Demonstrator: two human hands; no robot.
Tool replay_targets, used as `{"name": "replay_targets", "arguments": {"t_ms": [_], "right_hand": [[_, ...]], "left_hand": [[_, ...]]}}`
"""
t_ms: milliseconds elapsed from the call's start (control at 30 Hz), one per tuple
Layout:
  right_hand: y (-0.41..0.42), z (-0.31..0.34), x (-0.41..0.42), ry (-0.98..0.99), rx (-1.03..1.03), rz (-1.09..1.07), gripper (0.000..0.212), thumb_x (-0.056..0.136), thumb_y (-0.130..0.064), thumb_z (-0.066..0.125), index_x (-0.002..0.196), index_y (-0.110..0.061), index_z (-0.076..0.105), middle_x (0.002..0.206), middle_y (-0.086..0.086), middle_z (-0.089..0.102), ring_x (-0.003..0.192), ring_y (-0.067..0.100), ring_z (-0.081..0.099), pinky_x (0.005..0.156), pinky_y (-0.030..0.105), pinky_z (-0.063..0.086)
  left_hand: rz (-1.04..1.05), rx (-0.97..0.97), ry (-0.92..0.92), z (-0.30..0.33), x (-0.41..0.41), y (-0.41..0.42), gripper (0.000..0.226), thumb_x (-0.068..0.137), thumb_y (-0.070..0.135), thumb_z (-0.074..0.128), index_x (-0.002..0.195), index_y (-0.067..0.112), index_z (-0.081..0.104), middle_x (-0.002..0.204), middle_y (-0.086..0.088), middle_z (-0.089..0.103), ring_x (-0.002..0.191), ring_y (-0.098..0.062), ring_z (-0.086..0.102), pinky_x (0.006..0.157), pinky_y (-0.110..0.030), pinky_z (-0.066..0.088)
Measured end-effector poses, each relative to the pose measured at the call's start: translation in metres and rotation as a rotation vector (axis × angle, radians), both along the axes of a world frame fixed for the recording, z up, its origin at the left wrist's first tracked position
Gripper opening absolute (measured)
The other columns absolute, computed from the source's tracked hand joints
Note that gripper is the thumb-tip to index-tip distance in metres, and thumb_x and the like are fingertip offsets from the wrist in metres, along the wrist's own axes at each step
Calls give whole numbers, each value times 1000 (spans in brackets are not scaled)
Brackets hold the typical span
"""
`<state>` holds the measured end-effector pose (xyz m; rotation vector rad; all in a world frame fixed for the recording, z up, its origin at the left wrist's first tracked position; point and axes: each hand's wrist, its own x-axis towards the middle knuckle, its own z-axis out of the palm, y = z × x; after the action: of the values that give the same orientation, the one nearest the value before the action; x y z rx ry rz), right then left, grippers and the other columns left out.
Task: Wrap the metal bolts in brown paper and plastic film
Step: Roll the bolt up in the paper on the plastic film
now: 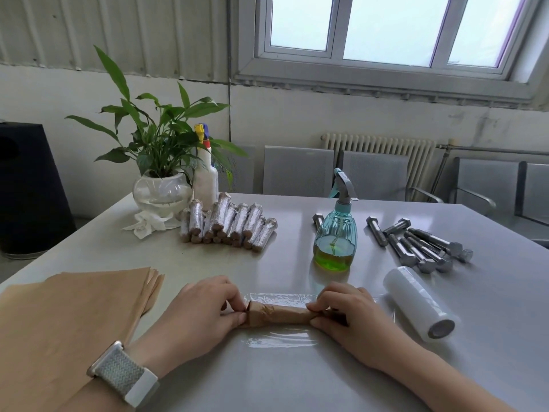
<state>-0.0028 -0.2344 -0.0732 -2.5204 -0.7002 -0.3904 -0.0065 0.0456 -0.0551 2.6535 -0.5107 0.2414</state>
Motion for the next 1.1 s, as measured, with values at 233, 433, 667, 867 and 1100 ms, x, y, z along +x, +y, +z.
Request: {"name": "replay_targets", "arguments": {"t_ms": [233, 433, 667, 867, 1100], "right_hand": [[0, 0, 0, 2, -10, 2, 8, 86, -31, 73, 93, -29, 70, 93, -19, 60, 87, -8, 48, 87, 20, 35], [1, 1, 0, -5, -14, 3, 8, 86, -31, 73, 94, -30, 70, 95, -18, 62, 91, -1, 52, 86, 21, 36], [1, 4, -1, 7, 1, 18, 9, 85, -29, 74, 94, -27, 71, 95, -16, 61, 92, 4, 56, 88, 33, 43], [0, 3, -1, 11, -6, 19, 8, 86, -30, 73, 93, -29, 69, 95, -19, 59, 92, 0, 53, 89, 29, 39], [-1, 3, 0, 22, 6, 26, 8, 86, -31, 73, 92, -29, 68, 92, -24, 55, 86, -6, 46, 87, 27, 38]], "left_hand": [[60, 140, 329, 25, 14, -8, 11, 79, 35, 65, 74, 31, 57, 75, 12, 59, 70, -3, 54, 56, -21, 37], [113, 156, 518, 40, 25, -20, 7, 72, 29, 67, 75, 27, 61, 71, 10, 65, 61, -8, 56, 51, -19, 38], [155, 350, 569, 55, 26, -39, 11, 74, 20, 69, 78, 10, 70, 60, 2, 58, 51, -16, 50, 43, -14, 34], [125, 463, 688, 67, 36, -47, 4, 74, 19, 69, 76, 18, 67, 67, -1, 61, 50, -17, 43, 44, -18, 31], [182, -11, 946, 60, 46, -28, 11, 87, 4, 67, 99, 3, 67, 72, -7, 65, 53, -10, 62, 45, -17, 43]]}}
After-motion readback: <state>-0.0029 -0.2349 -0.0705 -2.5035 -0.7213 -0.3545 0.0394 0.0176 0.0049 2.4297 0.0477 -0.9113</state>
